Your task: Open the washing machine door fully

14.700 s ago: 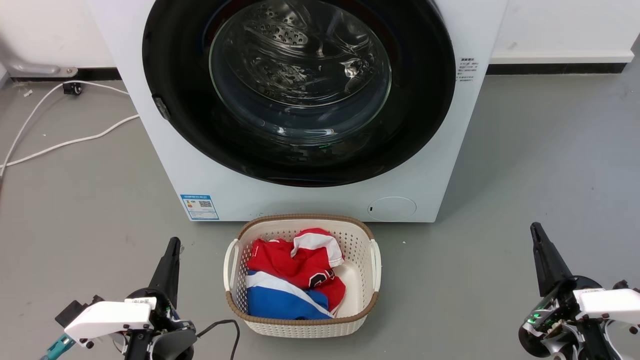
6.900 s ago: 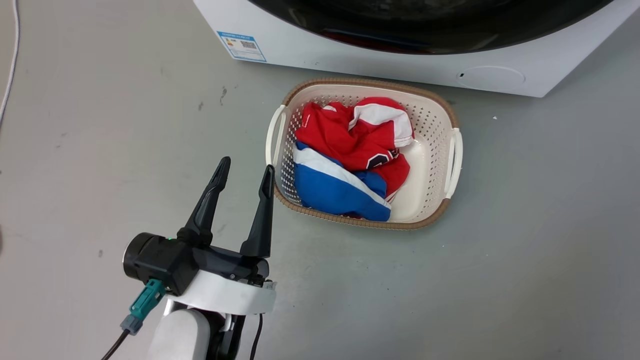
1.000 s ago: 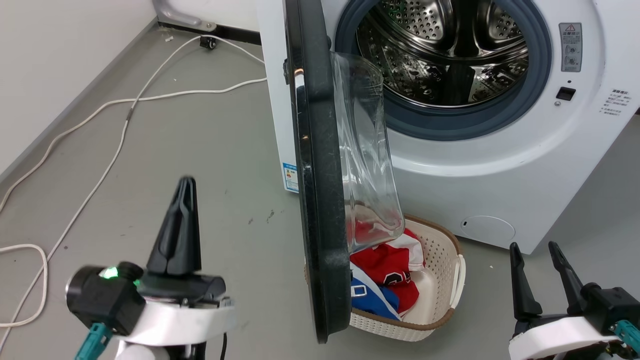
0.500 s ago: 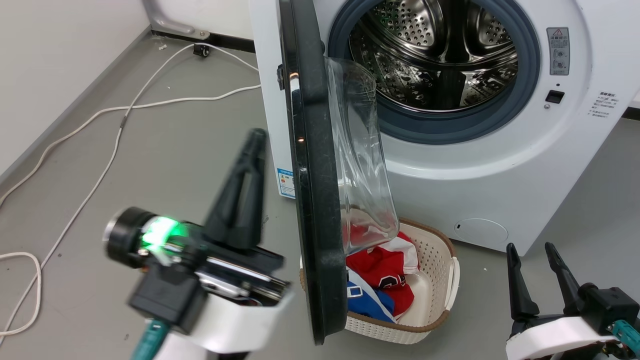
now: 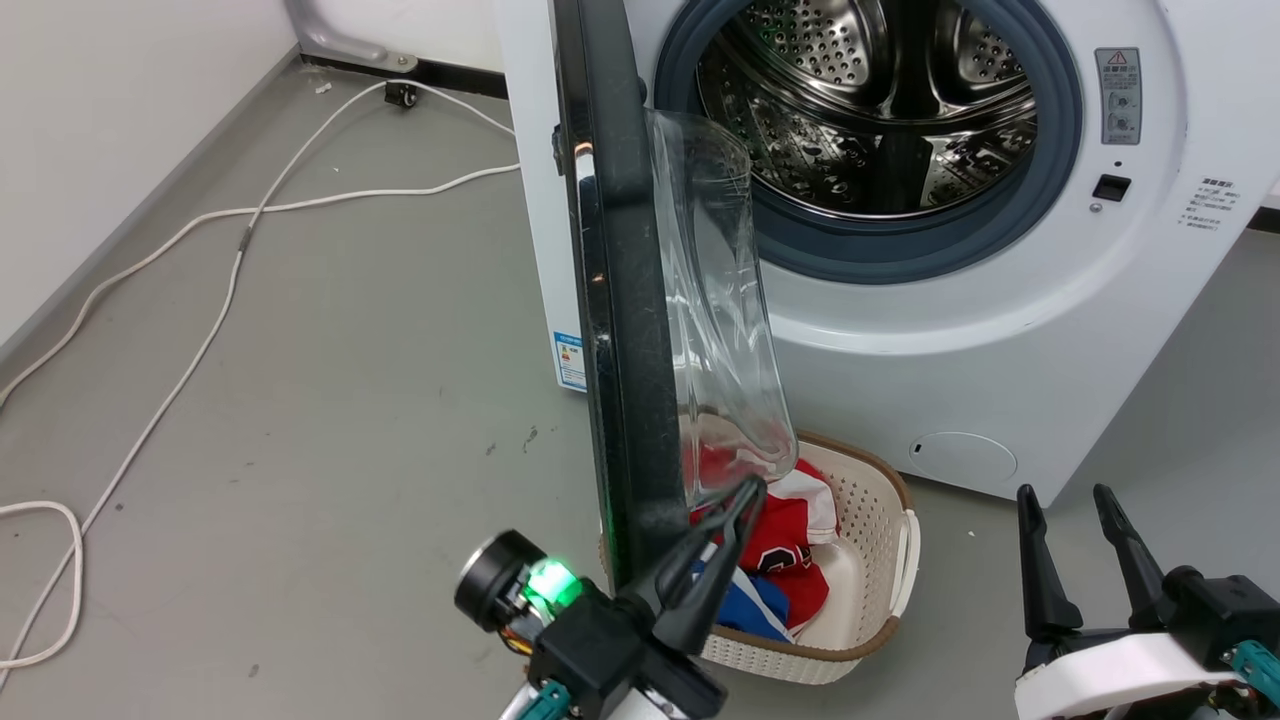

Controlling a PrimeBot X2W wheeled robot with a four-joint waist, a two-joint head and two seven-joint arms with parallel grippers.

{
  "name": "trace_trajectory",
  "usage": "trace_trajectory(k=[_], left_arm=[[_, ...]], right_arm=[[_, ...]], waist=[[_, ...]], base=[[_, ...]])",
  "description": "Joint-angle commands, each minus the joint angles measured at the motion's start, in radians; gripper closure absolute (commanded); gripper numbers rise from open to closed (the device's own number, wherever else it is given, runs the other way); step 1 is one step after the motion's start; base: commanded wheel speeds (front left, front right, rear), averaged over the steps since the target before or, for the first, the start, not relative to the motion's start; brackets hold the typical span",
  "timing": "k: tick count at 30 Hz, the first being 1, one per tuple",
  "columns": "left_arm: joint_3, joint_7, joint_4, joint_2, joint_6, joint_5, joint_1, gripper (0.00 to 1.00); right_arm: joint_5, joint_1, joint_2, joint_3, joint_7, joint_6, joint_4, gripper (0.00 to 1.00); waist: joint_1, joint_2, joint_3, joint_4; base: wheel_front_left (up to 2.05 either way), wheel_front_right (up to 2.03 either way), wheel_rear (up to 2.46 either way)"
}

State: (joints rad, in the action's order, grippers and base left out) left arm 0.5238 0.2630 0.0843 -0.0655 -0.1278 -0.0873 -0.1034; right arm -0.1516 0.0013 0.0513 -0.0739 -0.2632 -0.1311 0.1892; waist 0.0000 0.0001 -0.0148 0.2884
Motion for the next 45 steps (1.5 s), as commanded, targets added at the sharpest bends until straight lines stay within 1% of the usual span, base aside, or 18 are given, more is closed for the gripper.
trace_trajectory(k=[1,7,12,16,20,27,37,45], left_arm=[[0.015,0.003,-0.031,-0.006,0.000,-0.015,0.013,1.00],[0.034,0.003,-0.124,-0.022,-0.001,-0.043,0.014,1.00],[0.002,0.001,-0.179,-0.024,0.010,-0.064,0.018,1.00],[-0.022,-0.001,-0.186,-0.023,0.016,-0.071,0.010,1.00],[-0.040,-0.001,-0.184,-0.021,0.019,-0.075,0.005,1.00],[-0.068,0.000,-0.178,-0.016,0.017,-0.080,0.009,1.00],[-0.156,0.000,-0.176,-0.031,0.029,-0.087,0.005,1.00],[-0.279,0.000,-0.180,-0.039,0.036,-0.122,-0.010,1.00]], right_arm=[[-0.006,0.005,-0.002,0.001,-0.002,0.001,-0.003,0.00],[-0.002,0.008,-0.002,0.003,-0.002,0.001,0.003,0.00],[0.002,0.012,-0.002,0.004,-0.002,0.001,0.006,0.00],[0.006,0.013,-0.002,0.002,-0.002,0.001,0.007,0.00],[0.008,0.012,-0.002,-0.001,-0.002,0.001,0.008,0.00],[0.008,0.000,-0.002,-0.007,-0.002,0.001,0.011,0.00],[0.022,-0.023,-0.002,-0.001,-0.002,0.001,0.017,0.00],[0.045,-0.043,-0.002,0.004,-0.002,0.001,0.015,0.00]], waist=[[0.0000,-0.0001,0.000,0.002],[0.0000,-0.0001,0.001,0.007],[0.0000,-0.0001,-0.004,0.019],[0.0000,-0.0001,-0.008,0.033],[0.0000,-0.0001,-0.016,0.060],[0.0000,-0.0001,-0.031,0.130],[0.0000,-0.0001,-0.060,0.221],[0.0000,-0.0001,-0.105,0.244]], base=[[0.00,0.00,0.00],[0.00,0.00,0.00],[0.00,0.00,0.00],[0.00,0.00,0.00],[0.00,0.00,0.00],[0.00,0.00,0.00],[0.00,0.00,0.00],[0.00,0.00,0.00]])
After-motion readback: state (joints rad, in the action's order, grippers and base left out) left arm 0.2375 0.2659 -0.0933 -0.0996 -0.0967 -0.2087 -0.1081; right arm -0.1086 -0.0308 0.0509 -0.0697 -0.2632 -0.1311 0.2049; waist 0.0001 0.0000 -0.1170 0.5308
